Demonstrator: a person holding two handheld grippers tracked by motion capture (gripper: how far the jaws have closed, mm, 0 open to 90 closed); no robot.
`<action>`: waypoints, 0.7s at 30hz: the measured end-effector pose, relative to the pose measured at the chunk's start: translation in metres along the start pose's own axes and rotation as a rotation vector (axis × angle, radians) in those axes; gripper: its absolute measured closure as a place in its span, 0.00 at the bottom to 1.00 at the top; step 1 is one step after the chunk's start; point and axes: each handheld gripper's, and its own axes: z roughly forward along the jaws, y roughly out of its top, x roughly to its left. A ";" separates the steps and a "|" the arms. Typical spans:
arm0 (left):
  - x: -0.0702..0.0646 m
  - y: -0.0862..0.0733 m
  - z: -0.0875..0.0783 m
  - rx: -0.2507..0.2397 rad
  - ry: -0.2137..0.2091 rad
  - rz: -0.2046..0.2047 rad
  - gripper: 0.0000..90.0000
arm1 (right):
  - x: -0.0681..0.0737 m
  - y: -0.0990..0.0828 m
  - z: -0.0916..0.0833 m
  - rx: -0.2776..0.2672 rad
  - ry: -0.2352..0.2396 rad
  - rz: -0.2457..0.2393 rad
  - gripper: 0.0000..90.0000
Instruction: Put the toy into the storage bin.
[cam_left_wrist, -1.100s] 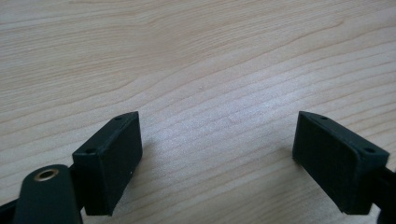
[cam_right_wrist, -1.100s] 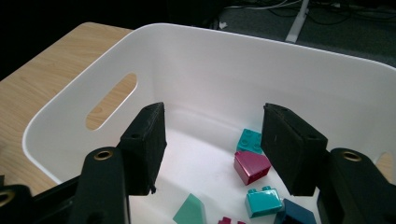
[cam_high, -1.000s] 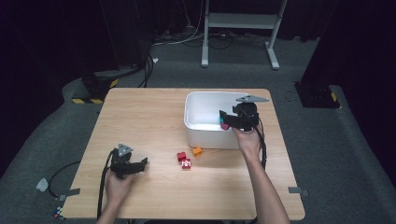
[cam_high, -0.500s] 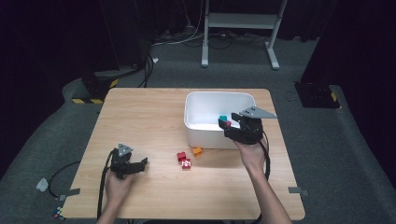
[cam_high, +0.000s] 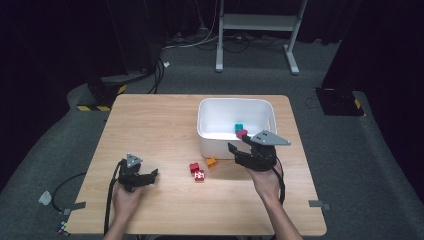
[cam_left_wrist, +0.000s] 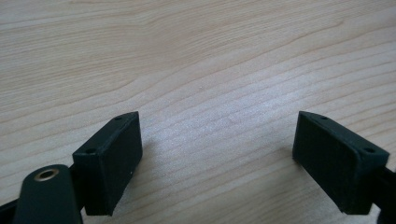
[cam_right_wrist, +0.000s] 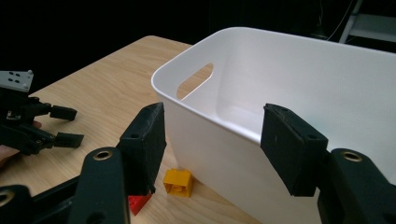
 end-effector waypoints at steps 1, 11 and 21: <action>0.000 0.000 0.000 0.001 0.001 0.002 0.18 | 0.000 -0.003 0.001 0.000 0.001 0.004 0.45; 0.000 0.000 0.000 0.000 0.000 0.000 0.18 | 0.008 -0.026 0.012 0.027 0.010 0.028 0.45; 0.000 0.000 0.000 0.001 0.001 0.001 0.18 | 0.018 -0.052 0.038 0.073 0.029 0.061 0.45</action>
